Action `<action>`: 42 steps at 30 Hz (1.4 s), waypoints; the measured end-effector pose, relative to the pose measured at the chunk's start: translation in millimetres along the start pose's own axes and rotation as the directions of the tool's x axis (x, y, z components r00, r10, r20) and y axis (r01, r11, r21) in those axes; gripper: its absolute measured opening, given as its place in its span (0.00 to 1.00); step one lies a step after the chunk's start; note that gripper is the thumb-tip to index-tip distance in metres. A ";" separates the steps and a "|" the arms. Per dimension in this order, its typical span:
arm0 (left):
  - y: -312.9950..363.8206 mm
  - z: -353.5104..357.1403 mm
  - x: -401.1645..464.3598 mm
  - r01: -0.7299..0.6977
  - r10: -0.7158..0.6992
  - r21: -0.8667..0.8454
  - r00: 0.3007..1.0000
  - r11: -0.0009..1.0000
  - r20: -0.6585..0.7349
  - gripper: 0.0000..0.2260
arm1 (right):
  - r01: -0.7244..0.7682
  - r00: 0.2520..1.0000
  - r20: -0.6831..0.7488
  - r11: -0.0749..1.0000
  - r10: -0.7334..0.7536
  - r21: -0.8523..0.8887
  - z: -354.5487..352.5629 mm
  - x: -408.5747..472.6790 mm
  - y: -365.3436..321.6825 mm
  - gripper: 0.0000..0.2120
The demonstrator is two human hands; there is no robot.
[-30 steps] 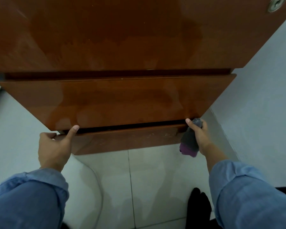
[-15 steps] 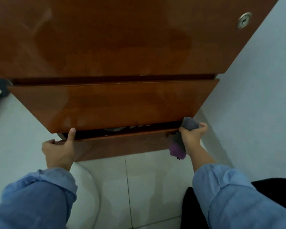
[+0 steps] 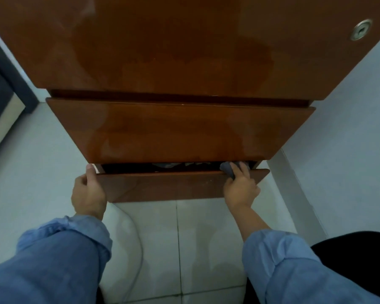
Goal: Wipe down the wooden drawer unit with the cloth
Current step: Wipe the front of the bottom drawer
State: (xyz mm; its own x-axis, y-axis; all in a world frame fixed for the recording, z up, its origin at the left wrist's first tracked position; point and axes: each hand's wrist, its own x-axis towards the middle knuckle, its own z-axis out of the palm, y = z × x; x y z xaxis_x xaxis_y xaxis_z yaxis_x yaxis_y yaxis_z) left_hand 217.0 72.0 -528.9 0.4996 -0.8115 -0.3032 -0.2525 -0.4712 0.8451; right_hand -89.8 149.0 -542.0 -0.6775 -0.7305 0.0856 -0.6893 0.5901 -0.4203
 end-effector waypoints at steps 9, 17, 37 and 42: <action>-6.8 -3.9 7.5 -0.005 0.005 -0.002 0.999 1.000 0.042 0.29 | 0.142 0.963 0.207 0.980 -0.170 0.141 29.4 -49.7 -71.3 0.26; -16.8 -9.0 21.1 0.134 -0.090 -0.242 0.979 0.961 0.184 0.28 | 0.262 0.863 0.408 0.955 -0.297 0.140 39.6 -82.7 -122.1 0.30; -9.6 -14.5 20.0 0.201 -0.115 -0.365 0.963 0.909 0.244 0.28 | 0.580 0.507 0.604 0.762 -0.616 0.290 69.9 -109.6 -218.9 0.24; 1.1 -14.1 8.1 0.130 -0.096 -0.190 0.979 0.973 0.177 0.31 | 0.365 0.616 0.500 0.783 -0.609 0.504 41.0 -113.4 -177.9 0.24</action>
State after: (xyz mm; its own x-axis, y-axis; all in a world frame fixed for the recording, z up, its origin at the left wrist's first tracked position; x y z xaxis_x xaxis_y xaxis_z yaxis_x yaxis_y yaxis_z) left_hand 232.4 69.8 -524.2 0.3665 -0.8109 -0.4563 -0.0233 -0.4982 0.8667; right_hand 120.3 112.8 -514.0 0.1307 -0.9810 -0.1431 -0.6574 0.0223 -0.7532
